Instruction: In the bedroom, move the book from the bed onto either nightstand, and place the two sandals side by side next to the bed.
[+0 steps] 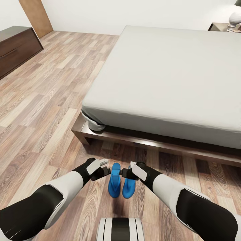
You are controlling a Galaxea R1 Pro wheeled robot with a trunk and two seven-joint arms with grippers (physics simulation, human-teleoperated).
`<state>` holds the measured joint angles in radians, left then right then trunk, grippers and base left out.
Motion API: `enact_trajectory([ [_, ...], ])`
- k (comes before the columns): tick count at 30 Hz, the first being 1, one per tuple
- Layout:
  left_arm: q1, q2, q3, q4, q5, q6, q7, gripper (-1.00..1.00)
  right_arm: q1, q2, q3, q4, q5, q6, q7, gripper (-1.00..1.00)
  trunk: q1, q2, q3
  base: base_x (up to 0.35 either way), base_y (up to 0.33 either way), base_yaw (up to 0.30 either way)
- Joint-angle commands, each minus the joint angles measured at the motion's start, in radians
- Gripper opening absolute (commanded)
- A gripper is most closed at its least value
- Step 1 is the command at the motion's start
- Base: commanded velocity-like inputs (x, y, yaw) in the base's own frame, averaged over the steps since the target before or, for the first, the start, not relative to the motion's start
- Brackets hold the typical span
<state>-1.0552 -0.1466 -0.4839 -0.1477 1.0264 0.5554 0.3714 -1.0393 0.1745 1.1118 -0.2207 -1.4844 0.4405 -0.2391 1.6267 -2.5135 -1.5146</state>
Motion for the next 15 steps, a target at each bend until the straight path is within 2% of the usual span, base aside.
enact_trajectory([
  [1,0.0,0.0,-0.007,0.0,0.011,0.003,0.008,1.0,-0.001,0.0,0.004,0.001,-0.007,0.002,-0.006,1.0,0.0,0.0,-0.001,0.0,0.0,0.0],
  [15,0.001,0.008,-0.008,0.012,0.011,0.002,0.007,1.0,-0.001,0.0,0.005,0.017,-0.006,0.004,-0.007,1.0,0.0,0.0,-0.001,0.0,0.0,0.0],
])
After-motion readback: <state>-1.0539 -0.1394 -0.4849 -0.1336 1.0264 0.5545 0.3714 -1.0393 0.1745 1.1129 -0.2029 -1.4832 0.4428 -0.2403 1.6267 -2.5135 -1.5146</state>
